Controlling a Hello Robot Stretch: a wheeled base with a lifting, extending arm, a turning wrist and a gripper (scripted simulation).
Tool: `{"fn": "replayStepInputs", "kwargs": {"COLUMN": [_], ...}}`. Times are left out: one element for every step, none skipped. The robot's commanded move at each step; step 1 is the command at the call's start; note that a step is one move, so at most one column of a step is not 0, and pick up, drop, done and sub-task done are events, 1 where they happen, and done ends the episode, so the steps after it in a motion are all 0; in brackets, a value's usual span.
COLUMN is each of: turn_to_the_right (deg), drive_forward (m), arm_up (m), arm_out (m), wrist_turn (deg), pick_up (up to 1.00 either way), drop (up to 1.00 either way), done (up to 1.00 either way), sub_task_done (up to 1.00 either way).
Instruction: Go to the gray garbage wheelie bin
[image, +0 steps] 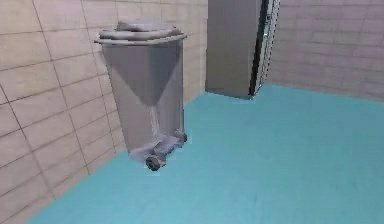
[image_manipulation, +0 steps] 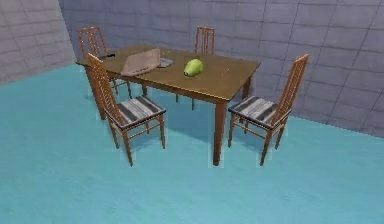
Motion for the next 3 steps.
{"fn": "replayStepInputs", "kwargs": {"turn_to_the_right": [0.0, -21.0, 0.0], "drive_forward": [0.85, 0.0, 0.0], "arm_up": [0.0, 0.0, 0.0], "arm_out": [0.0, 0.0, 0.0], "wrist_turn": [0.0, 0.0, 0.0], "pick_up": [0.0, 0.0, 0.0], "drop": [0.0, 0.0, 0.0], "done": [0.0, 0.0, 1.0], "sub_task_done": [0.0, 0.0, 0.0]}}
